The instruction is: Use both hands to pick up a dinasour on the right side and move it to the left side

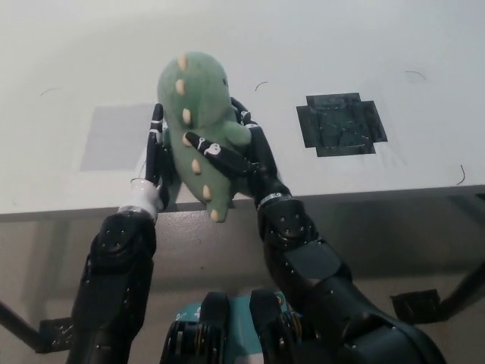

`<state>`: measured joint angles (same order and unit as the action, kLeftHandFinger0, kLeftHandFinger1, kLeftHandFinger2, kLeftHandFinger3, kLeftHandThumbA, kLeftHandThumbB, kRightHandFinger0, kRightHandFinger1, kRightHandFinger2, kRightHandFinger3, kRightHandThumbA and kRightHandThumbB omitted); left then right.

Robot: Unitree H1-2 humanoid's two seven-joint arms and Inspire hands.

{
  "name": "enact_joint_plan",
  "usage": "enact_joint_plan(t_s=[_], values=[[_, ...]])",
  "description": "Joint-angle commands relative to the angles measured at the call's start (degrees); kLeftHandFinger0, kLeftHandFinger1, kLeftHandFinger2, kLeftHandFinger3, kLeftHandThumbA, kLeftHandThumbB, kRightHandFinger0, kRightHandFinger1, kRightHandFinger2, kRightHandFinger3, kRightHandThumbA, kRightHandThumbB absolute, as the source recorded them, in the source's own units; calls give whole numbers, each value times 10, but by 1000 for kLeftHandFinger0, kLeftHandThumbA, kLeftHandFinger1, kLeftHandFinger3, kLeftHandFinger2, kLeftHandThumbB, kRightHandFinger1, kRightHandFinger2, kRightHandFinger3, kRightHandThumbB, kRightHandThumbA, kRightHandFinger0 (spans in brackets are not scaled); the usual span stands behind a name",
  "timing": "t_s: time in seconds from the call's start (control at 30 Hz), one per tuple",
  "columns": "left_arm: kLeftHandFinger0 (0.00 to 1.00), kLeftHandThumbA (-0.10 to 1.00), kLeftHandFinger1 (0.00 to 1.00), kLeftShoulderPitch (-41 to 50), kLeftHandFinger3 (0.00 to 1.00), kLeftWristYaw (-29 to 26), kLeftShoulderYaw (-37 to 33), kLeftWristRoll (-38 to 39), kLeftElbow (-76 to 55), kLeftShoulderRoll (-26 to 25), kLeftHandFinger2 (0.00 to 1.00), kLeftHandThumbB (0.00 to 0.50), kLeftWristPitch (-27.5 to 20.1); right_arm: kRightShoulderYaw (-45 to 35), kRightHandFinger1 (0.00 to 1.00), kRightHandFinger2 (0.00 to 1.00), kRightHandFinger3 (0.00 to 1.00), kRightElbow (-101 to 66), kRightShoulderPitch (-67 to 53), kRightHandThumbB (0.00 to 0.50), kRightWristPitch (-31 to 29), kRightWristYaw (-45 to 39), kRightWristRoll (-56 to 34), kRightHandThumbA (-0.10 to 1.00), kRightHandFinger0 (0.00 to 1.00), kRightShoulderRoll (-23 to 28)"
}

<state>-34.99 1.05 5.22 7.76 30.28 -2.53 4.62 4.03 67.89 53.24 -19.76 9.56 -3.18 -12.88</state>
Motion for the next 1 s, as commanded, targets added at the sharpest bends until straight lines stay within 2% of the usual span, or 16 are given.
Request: enact_joint_plan(t_s=[0.0,0.13,0.23,0.27,0.43,0.63,0.7,0.73,0.8,0.87,0.93,0.97], values=[[1000,1000,1000,-15,1000,38,-7,23,-22,6,1000,315,4,22,1000,1000,1000,5,32,213,-3,-10,32,1000,1000,-41],[1000,1000,1000,-13,1000,44,4,35,-40,-9,1000,337,18,27,1000,1000,1000,25,60,204,3,-4,32,1000,1000,-49],[1000,1000,1000,-20,1000,51,7,40,-31,-13,1000,316,1,30,1000,1000,1000,36,74,217,9,-4,32,1000,1000,-49],[1000,1000,1000,-21,1000,58,15,54,-33,-15,1000,287,2,31,1000,1000,1000,42,83,213,13,-10,31,1000,1000,-50],[1000,1000,1000,-30,1000,57,16,55,-39,-31,1000,288,18,28,1000,1000,1000,65,109,250,3,-26,22,1000,1000,-48],[1000,1000,1000,-31,1000,57,22,62,-55,-54,1000,281,33,24,1000,1000,1000,77,134,244,22,-30,16,1000,1000,-61],[1000,1000,1000,-28,1000,51,36,68,-59,-71,1000,238,35,24,1000,1000,1000,87,151,230,28,-49,13,1000,1000,-72],[1000,1000,1000,-28,1000,52,36,68,-60,-72,1000,236,35,24,1000,1000,1000,88,152,228,29,-49,13,1000,1000,-72],[1000,1000,1000,-25,1000,47,45,70,-64,-77,1000,240,34,27,1000,1000,1000,92,158,210,44,-62,16,1000,1000,-77],[1000,1000,1000,-24,1000,47,51,67,-58,-83,1000,241,19,24,1000,1000,1000,97,161,232,50,-76,12,1000,1000,-82],[1000,1000,1000,-25,1000,41,59,68,-41,-78,1000,291,5,25,1000,1000,1000,96,161,247,56,-76,14,1000,1000,-83],[1000,1000,1000,-26,1000,42,59,67,-39,-78,1000,295,4,24,1000,1000,1000,97,161,237,53,-79,14,1000,1000,-82]])
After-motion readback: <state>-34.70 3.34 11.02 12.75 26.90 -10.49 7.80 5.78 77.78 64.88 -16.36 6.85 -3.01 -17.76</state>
